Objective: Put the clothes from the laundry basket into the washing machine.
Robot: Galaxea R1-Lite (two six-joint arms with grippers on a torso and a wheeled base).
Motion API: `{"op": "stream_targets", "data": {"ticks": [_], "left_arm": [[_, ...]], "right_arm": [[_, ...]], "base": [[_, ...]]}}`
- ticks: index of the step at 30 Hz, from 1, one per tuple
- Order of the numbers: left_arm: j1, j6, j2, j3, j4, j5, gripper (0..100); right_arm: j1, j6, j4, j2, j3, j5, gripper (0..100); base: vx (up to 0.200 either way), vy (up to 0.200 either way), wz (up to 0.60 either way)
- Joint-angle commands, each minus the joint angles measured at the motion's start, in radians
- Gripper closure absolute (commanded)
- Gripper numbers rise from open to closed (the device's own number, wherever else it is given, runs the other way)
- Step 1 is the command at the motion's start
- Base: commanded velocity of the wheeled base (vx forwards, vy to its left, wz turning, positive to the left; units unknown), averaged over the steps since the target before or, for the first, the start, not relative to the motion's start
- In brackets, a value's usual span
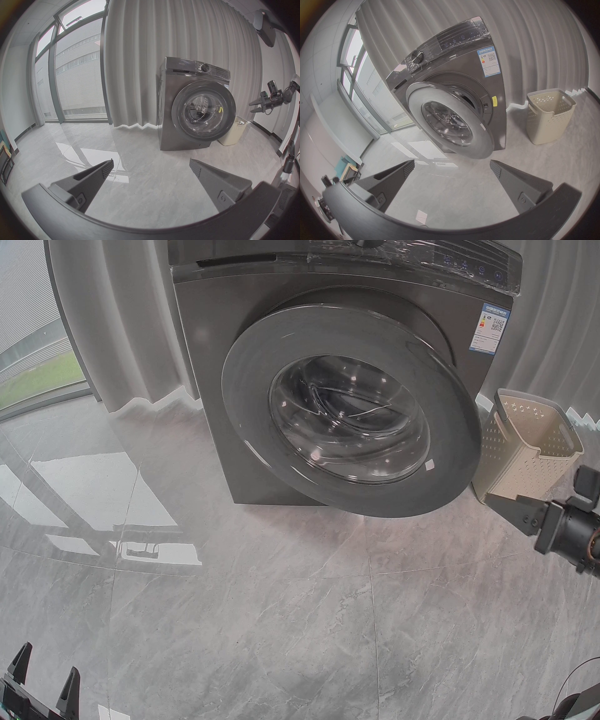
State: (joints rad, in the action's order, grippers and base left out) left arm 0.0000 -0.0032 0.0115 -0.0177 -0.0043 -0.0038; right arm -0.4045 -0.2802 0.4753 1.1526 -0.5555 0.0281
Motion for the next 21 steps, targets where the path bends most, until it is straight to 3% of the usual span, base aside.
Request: {"op": "stream_targets", "data": {"ticks": [1,5,12,17,21], "left_arm": [[0.000,-0.001,-0.011,0.018,0.000,-0.001,0],[-0.003,-0.006,-0.010,0.018,0.000,-0.001,0],[-0.002,-0.003,-0.010,0.018,0.000,-0.001,0],[-0.002,0.000,-0.011,0.018,0.000,0.001,0],[-0.002,-0.001,-0.011,0.018,0.000,-0.001,0]], "right_arm": [[-0.097,-0.031,0.059,0.171,-0.075,-0.042,0],[-0.126,-0.030,0.126,0.225,-0.080,-0.050,0],[-0.131,-0.028,0.238,0.305,-0.113,-0.057,0],[-0.120,-0.028,0.255,0.319,-0.170,-0.091,0],[-0.111,-0.028,0.256,0.340,-0.207,-0.093,0]], "base": [[0.000,0.000,0.00],[0.000,-0.150,0.00],[0.200,0.000,0.00],[0.200,0.000,0.00],[0.000,0.000,0.00]]}}
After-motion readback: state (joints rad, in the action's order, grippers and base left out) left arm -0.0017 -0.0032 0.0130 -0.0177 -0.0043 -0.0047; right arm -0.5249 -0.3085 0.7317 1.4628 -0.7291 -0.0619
